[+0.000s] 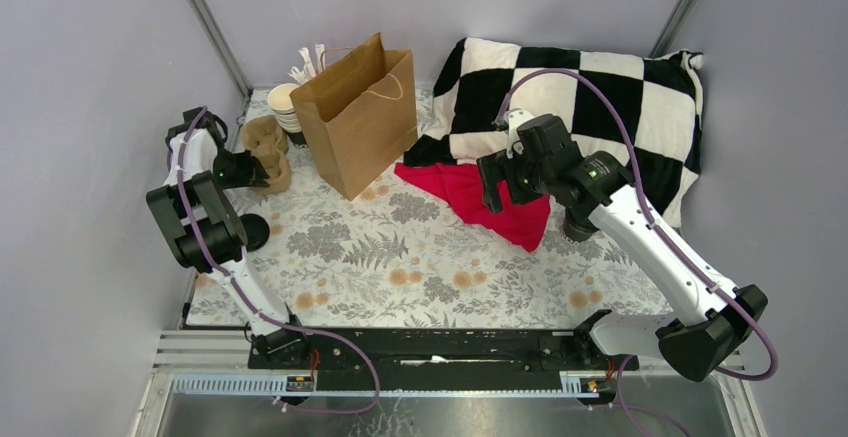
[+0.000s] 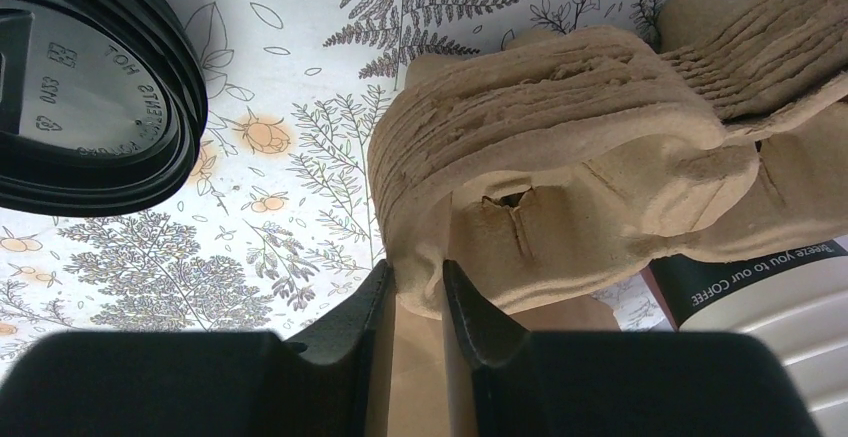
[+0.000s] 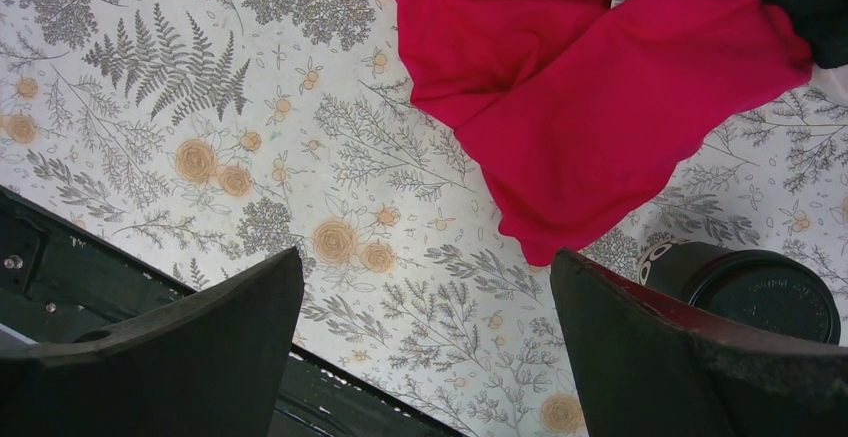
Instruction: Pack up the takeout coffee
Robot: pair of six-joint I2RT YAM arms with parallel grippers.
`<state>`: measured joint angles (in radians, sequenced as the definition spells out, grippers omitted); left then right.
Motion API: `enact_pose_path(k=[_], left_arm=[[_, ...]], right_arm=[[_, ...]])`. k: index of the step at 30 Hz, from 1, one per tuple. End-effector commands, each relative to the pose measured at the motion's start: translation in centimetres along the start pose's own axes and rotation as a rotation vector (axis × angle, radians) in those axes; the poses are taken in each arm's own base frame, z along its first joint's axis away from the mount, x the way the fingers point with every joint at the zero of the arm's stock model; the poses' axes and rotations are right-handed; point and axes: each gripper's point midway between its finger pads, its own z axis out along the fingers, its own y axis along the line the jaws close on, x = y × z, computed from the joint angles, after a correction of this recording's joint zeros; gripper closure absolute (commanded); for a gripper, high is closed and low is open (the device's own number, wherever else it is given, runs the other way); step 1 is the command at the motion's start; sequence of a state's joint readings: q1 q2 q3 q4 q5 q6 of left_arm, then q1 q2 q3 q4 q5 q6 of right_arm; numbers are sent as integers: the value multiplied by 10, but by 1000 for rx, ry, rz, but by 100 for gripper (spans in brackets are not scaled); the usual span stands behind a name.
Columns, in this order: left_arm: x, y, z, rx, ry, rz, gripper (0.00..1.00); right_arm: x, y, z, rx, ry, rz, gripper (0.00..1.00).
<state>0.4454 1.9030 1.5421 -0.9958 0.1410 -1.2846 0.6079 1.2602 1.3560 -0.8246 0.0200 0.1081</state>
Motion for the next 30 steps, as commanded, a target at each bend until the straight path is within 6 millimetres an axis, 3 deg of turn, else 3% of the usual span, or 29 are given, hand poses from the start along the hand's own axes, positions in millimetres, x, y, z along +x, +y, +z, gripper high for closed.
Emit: enact_pose_path(k=[1,15,21,24,30], left_arm=[[-1,-3,-4,-16,-18,-41,79],[-1,-13,-30,14,-31,-21,83],[-9,-10,-29,21,-13,-18,94],[-6,-19,-29,123,43,13,100],[-13,-12,-35,167,27,109,100]], right_arm=[[-7,-2,-3,15,-39,-22,0],[-8,-1,-3,10,-41,-24,0],[-7,-1,-3,12,-43,-25,0],[-7,-2,-3,14,-43,-25,0],[-9,0,-3,8,-44,-25,0]])
